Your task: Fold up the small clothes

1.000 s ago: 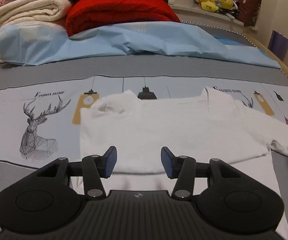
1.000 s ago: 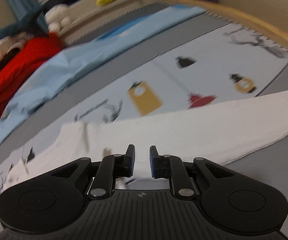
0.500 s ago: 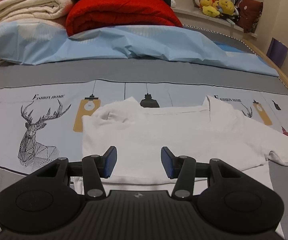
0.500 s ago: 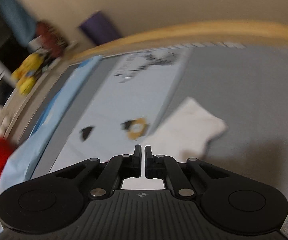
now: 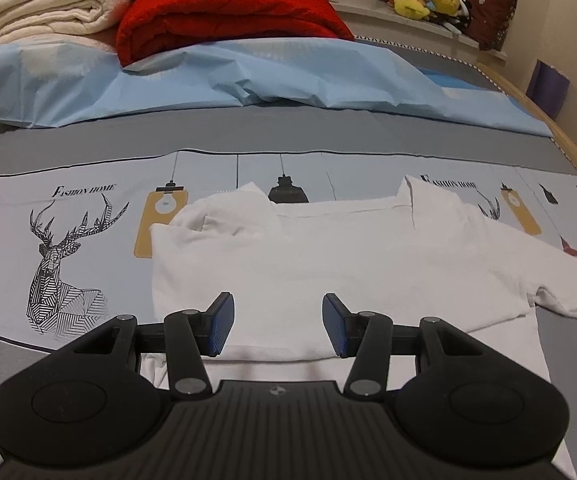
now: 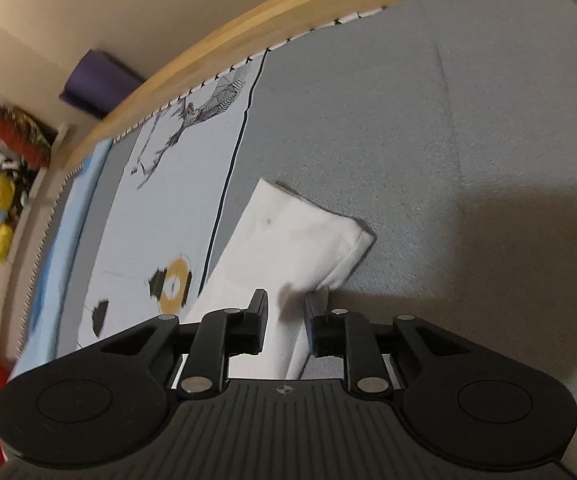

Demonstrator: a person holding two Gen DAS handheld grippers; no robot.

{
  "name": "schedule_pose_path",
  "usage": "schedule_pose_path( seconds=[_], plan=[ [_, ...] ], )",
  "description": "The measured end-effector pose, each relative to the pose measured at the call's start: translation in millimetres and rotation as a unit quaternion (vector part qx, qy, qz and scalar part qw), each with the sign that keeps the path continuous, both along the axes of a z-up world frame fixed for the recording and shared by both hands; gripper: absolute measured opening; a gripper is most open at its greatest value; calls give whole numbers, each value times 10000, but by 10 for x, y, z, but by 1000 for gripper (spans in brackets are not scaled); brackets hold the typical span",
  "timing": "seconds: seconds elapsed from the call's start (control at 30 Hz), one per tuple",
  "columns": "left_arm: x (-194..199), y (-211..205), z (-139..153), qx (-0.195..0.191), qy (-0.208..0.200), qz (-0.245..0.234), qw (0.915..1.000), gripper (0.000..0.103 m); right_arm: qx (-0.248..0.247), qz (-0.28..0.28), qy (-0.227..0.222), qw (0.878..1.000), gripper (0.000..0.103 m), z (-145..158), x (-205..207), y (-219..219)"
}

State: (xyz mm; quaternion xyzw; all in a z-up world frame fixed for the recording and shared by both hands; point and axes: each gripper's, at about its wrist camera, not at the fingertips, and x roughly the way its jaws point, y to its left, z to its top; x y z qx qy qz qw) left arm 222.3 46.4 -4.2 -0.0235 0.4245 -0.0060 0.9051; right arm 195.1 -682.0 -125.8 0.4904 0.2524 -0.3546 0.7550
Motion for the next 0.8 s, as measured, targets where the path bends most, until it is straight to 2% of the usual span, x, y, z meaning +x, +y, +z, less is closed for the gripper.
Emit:
schedule_pose_path(
  seconds=[0.1,0.27,0.3,0.33,0.43,0.57,0.6,0.63,0.67,0.7,0.77,0.8],
  plan=[
    [-2,28,-9,12,17,10,10000,54,-83,-20,-3,10000,13,-29,29,-29],
    [2,112,0,-92,33,89,9999,54,-101,-206,135,9996,14,14,30,8],
    [0,115,10,-104,31,81,9999,54,-96,-273,187,9994,16,25,23,16],
    [-2,118,17,-109,27,69,9999,54,-102,-355,324,9988,24,41,17,26],
    [-7,121,24,-117,26,36,9999,54,-303,-531,558,9966,32,92,-10,69],
    [-9,143,26,-111,38,29,9999,54,-457,-343,548,9969,33,47,35,73],
    [-9,149,23,-104,43,37,9999,54,-509,-270,536,9969,30,46,55,76],
    [-10,155,20,-101,48,46,9999,54,-574,-223,552,9966,11,51,79,81],
    [-9,164,20,-105,51,59,9999,54,-615,-214,544,9964,3,64,88,90],
    [-9,174,22,-109,52,68,9999,54,-699,-220,520,9960,4,94,94,112],
    [-7,190,24,-123,53,104,9999,54,-1326,-101,658,9889,4,257,184,253],
    [-6,198,29,-137,51,119,9998,54,-1757,61,748,9816,4,364,273,373]
  ],
)
